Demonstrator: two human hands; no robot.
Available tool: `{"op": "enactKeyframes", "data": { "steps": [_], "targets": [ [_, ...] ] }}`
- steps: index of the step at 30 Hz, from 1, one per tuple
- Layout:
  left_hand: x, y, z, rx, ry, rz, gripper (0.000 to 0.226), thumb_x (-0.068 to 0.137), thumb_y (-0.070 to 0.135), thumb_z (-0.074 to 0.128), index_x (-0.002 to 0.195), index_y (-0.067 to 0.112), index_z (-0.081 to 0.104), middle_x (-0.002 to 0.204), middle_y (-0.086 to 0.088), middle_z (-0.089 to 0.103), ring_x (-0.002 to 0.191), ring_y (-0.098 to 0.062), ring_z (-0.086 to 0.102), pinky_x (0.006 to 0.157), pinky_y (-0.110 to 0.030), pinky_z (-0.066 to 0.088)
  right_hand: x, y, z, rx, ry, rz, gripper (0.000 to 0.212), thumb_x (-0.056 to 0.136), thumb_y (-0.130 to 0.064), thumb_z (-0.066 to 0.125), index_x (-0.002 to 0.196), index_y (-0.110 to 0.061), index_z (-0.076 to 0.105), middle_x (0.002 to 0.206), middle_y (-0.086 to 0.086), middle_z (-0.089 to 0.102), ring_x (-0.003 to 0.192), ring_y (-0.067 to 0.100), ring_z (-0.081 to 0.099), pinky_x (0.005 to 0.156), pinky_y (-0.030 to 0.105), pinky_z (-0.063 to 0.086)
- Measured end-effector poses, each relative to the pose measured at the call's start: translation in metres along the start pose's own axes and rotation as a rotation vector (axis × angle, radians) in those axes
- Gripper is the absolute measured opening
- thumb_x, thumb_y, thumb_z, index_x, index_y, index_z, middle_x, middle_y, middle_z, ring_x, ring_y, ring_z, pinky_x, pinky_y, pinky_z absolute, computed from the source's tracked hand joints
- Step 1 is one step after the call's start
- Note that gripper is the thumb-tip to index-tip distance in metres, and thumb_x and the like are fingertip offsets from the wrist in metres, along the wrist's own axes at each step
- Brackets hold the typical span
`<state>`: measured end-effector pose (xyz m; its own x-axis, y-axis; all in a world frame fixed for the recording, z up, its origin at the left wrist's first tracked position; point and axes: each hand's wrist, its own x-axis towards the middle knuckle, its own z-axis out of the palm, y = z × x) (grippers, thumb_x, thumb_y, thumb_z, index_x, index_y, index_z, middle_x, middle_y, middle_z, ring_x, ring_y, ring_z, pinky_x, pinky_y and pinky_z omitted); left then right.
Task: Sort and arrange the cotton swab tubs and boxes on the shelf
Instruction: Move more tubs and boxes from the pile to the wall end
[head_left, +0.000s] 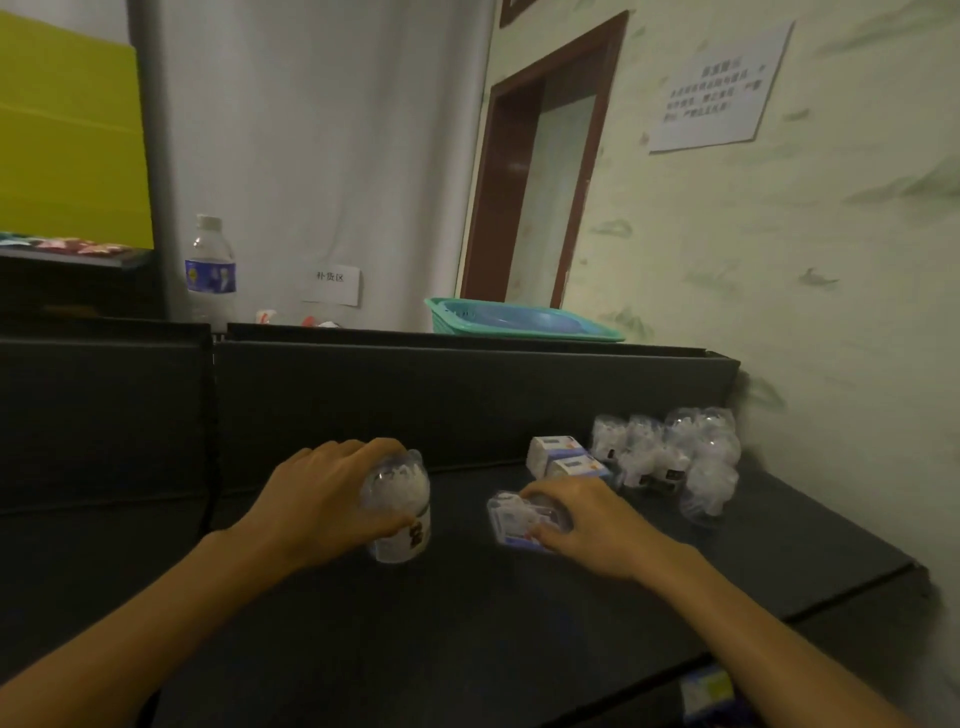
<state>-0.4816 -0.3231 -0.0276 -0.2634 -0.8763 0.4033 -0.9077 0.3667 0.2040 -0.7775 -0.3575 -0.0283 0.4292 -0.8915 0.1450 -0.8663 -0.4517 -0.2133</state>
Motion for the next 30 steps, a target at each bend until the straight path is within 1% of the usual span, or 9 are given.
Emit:
{"op": "enactKeyframes", "data": {
  "steps": [7, 12, 16, 21, 24, 26, 28, 29, 30],
  "targets": [
    [0.041, -0.015, 0.017, -0.009, 0.0, -0.025, 0.072, 0.076, 0.056, 0.065, 0.138, 0.034, 0.033, 0.129, 0.008, 0.051, 0.116, -0.009, 0.049, 0.096, -0.03, 0.045, 0.075, 0.027, 0.015, 0.003, -0.034, -0.072, 0.045, 0.088, -0.034, 0.061, 0.131, -0.035, 0.047, 0.126, -0.003, 0.054, 0.112, 0.015, 0.054, 0.094, 0.034, 0.046],
    [0.056, -0.019, 0.024, -0.032, 0.009, -0.082, 0.071, 0.075, 0.055, 0.066, 0.136, 0.037, 0.033, 0.128, 0.009, 0.052, 0.115, -0.009, 0.049, 0.095, -0.033, 0.046, 0.111, 0.043, 0.021, 0.036, -0.082, -0.126, 0.046, 0.09, -0.03, 0.061, 0.133, -0.033, 0.045, 0.129, -0.002, 0.053, 0.112, 0.012, 0.052, 0.094, 0.032, 0.045],
    [0.056, -0.012, 0.032, -0.027, 0.038, -0.152, 0.07, 0.074, 0.056, 0.067, 0.134, 0.039, 0.035, 0.126, 0.01, 0.053, 0.113, -0.008, 0.05, 0.091, -0.027, 0.045, 0.137, 0.057, 0.021, 0.036, -0.125, -0.2, 0.044, 0.09, -0.028, 0.061, 0.131, -0.031, 0.047, 0.128, -0.001, 0.053, 0.109, 0.013, 0.054, 0.092, 0.035, 0.049],
    [0.056, 0.004, 0.037, 0.023, 0.048, -0.229, 0.071, 0.074, 0.057, 0.066, 0.135, 0.039, 0.034, 0.126, 0.011, 0.052, 0.113, -0.008, 0.049, 0.09, -0.024, 0.044, 0.156, 0.069, 0.019, -0.04, -0.173, -0.294, 0.036, 0.092, -0.024, 0.059, 0.127, -0.029, 0.05, 0.126, -0.001, 0.052, 0.109, 0.014, 0.053, 0.091, 0.033, 0.049],
    [0.058, 0.011, 0.038, 0.023, 0.055, -0.241, 0.072, 0.073, 0.059, 0.065, 0.135, 0.038, 0.035, 0.124, 0.01, 0.053, 0.111, -0.007, 0.05, 0.089, -0.024, 0.044, 0.162, 0.07, 0.017, -0.056, -0.182, -0.338, 0.037, 0.091, -0.026, 0.06, 0.127, -0.03, 0.05, 0.125, -0.001, 0.052, 0.108, 0.014, 0.053, 0.088, 0.033, 0.049],
    [0.06, 0.015, 0.036, 0.023, 0.046, -0.241, 0.078, 0.067, 0.07, 0.059, 0.134, 0.039, 0.036, 0.123, 0.011, 0.054, 0.109, -0.006, 0.05, 0.088, -0.025, 0.045, 0.164, 0.07, 0.014, -0.068, -0.18, -0.355, 0.041, 0.09, -0.029, 0.061, 0.128, -0.032, 0.048, 0.125, -0.001, 0.051, 0.108, 0.014, 0.052, 0.089, 0.035, 0.05],
    [0.063, 0.016, 0.033, 0.02, 0.055, -0.229, 0.085, 0.059, 0.079, 0.043, 0.134, 0.039, 0.037, 0.121, 0.011, 0.055, 0.106, -0.005, 0.05, 0.085, -0.024, 0.044, 0.162, 0.071, 0.009, -0.074, -0.165, -0.358, 0.046, 0.089, -0.032, 0.062, 0.132, -0.033, 0.045, 0.126, -0.002, 0.051, 0.109, 0.014, 0.052, 0.09, 0.036, 0.05],
    [0.066, 0.017, 0.031, 0.022, 0.059, -0.219, 0.086, 0.058, 0.08, 0.04, 0.133, 0.039, 0.037, 0.12, 0.011, 0.055, 0.105, -0.005, 0.05, 0.084, -0.024, 0.043, 0.161, 0.073, 0.005, -0.08, -0.147, -0.36, 0.047, 0.089, -0.033, 0.062, 0.133, -0.033, 0.044, 0.127, -0.002, 0.051, 0.11, 0.015, 0.052, 0.09, 0.035, 0.049],
    [0.069, 0.019, 0.03, 0.024, 0.06, -0.207, 0.085, 0.059, 0.079, 0.044, 0.134, 0.038, 0.037, 0.12, 0.01, 0.055, 0.104, -0.004, 0.049, 0.084, -0.023, 0.042, 0.159, 0.074, 0.0, -0.09, -0.122, -0.364, 0.048, 0.09, -0.033, 0.061, 0.134, -0.032, 0.043, 0.127, -0.002, 0.051, 0.111, 0.015, 0.052, 0.09, 0.034, 0.049]
  ]
}}
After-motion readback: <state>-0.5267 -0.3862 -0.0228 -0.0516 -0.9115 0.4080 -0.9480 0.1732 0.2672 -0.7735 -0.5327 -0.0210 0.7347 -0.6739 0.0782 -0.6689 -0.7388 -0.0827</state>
